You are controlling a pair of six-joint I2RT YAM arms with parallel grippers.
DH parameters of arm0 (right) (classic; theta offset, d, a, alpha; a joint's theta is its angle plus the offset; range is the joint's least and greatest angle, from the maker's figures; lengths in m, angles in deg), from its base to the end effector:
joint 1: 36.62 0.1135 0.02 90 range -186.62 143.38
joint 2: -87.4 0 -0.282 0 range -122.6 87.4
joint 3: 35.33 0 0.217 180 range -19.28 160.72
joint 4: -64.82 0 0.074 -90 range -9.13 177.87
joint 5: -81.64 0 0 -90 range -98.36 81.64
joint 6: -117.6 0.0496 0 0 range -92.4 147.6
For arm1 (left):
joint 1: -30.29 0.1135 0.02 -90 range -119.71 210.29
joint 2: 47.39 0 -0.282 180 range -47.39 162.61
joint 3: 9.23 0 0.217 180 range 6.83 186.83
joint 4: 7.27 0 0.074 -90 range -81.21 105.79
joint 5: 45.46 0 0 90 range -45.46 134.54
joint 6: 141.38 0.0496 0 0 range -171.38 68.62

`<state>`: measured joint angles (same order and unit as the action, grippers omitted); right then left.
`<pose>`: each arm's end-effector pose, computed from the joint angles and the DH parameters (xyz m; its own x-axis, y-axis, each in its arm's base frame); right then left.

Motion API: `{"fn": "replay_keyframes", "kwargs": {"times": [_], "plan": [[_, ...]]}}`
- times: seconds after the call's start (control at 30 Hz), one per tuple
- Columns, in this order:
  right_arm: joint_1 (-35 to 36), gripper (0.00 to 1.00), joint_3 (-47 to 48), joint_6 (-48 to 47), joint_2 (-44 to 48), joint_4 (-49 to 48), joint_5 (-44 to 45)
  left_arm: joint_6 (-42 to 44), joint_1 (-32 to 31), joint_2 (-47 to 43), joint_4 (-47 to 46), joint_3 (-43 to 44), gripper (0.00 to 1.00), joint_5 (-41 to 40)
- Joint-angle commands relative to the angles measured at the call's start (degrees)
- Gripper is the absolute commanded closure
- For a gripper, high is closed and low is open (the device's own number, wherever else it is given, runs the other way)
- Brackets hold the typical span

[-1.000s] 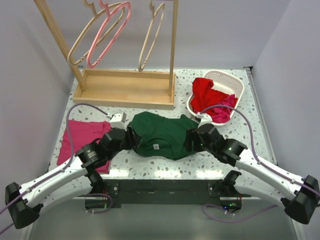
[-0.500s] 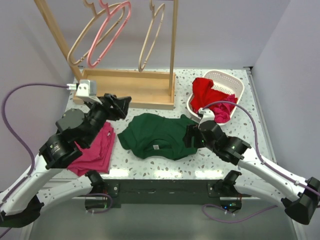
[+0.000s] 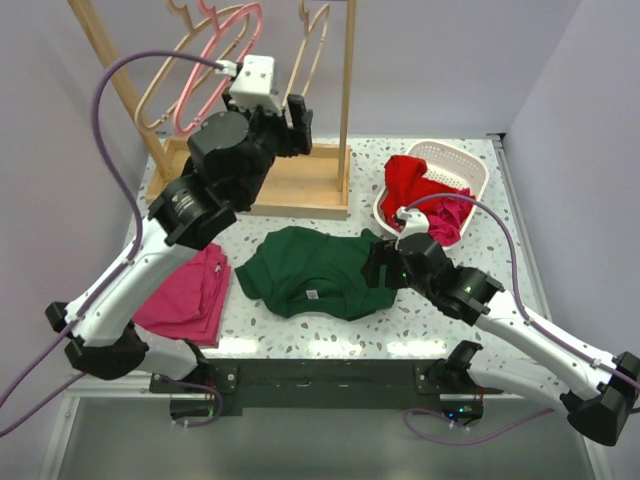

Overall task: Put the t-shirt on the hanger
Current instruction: Pick up the hanger from the clothesline.

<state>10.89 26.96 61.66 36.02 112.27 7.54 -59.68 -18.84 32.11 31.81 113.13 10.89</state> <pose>0.1146 0.1050 0.3024 -0.6471 0.0910 -0.7570 -0.2391 0.9185 0.3148 0.1796 -0.1656 0.5460 0.0040 -0.1883 -0.9821 0.2711 0.9455 -0.1802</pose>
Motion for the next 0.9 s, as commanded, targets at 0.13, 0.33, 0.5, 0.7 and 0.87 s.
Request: {"fn": "replay_keyframes", "kwargs": {"times": [0.13, 0.33, 0.5, 0.7, 0.87], "plan": [[-0.2, 0.19, 1.8, -0.3, 2.2, 1.7, 0.2, 10.4, 1.7, 11.5, 7.1, 20.3, 0.3, -4.3], [-0.2, 0.19, 1.7, -0.6, 2.8, 2.1, -0.7, 10.4, 6.0, 17.7, 10.2, 25.9, 0.3, 1.1], [-0.2, 0.19, 1.7, -0.8, 3.9, 2.9, -0.7, 8.7, 12.2, 20.9, 11.2, 28.6, 0.32, 10.8], [-0.2, 0.18, 0.6, -0.5, 5.6, 3.1, -0.2, 9.4, 12.8, 22.4, 11.7, 28.9, 0.34, 12.5], [-0.2, 0.18, 0.9, -0.5, 5.3, 3.4, -0.3, 9.6, 13.4, 22.5, 11.3, 27.0, 0.39, 11.2]]}}
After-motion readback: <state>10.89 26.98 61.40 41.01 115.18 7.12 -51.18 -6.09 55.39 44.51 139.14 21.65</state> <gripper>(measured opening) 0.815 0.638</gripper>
